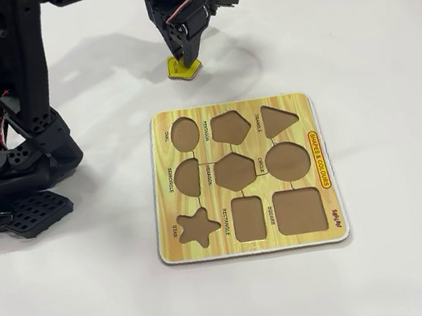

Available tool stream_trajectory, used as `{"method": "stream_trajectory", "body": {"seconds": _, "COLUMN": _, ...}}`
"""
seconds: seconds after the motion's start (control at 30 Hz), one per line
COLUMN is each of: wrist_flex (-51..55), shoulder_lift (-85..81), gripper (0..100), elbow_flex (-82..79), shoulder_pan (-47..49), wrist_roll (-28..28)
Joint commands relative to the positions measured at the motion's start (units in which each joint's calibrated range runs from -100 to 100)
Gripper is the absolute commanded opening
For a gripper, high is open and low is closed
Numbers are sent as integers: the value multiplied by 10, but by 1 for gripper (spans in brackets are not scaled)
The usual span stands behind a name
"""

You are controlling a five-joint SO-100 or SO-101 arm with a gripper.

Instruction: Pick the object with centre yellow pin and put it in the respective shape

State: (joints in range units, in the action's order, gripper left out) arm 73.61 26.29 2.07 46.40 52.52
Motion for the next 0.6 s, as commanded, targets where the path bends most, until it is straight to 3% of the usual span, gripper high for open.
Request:
{"method": "stream_trajectory", "body": {"seconds": 0.0, "wrist_flex": 6, "shoulder_lift": -14, "gripper": 1, "elbow_flex": -1, "shoulder_pan": 0, "wrist_roll": -1}}
{"method": "stream_trajectory", "body": {"seconds": 0.27, "wrist_flex": 6, "shoulder_lift": -56, "gripper": 1, "elbow_flex": -1, "shoulder_pan": -1, "wrist_roll": -1}}
{"method": "stream_trajectory", "body": {"seconds": 0.57, "wrist_flex": 5, "shoulder_lift": -126, "gripper": 2, "elbow_flex": -22, "shoulder_pan": -65, "wrist_roll": -2}}
